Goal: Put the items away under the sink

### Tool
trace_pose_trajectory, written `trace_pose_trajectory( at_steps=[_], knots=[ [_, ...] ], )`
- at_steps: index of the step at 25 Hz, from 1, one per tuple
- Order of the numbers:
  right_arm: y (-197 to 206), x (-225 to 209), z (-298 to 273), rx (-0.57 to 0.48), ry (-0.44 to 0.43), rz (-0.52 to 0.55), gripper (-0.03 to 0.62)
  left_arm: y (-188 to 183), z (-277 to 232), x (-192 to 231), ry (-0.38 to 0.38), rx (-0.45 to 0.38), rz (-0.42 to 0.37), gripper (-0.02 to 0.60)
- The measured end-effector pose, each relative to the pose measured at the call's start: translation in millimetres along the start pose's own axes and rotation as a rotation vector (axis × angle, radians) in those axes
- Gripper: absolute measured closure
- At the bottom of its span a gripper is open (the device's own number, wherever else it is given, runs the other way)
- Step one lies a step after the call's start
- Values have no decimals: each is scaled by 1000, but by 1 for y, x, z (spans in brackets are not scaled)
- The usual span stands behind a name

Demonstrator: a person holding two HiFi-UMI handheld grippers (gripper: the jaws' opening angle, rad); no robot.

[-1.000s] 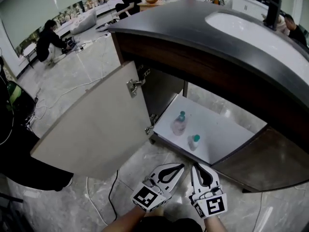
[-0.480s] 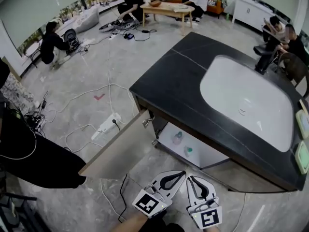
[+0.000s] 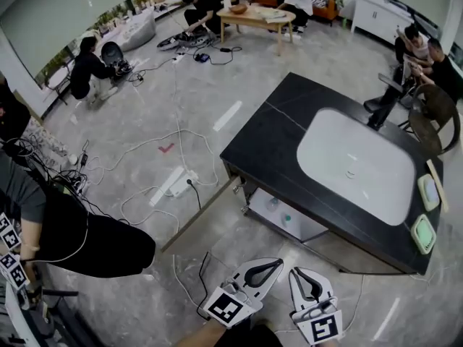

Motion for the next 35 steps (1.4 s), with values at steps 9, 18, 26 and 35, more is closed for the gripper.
trace_pose_trajectory(
  at_steps=[9, 18, 26, 35],
  knots=[
    [-61, 8, 26, 42, 28, -55, 553, -58, 11, -34, -17, 29, 0, 575],
    [-115, 11, 39, 23, 37, -37, 553, -102, 10, -64, 3, 19, -17, 575],
    [-149, 17, 43, 8, 35, -23, 553, -139, 15, -74, -27, -2, -5, 575],
    [-164, 22, 48, 6, 28, -3, 553, -150, 16, -84, 12, -1, 12, 575]
  ],
)
Point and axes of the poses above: the fingertips, and each gripper's own axes: z backward along the fingers, x to its left, y out of its underside, the point moved 3 cm from there along z, backward along the fingers, and after that the axes turned 9 degrees about -x, right-handed, at the moved point
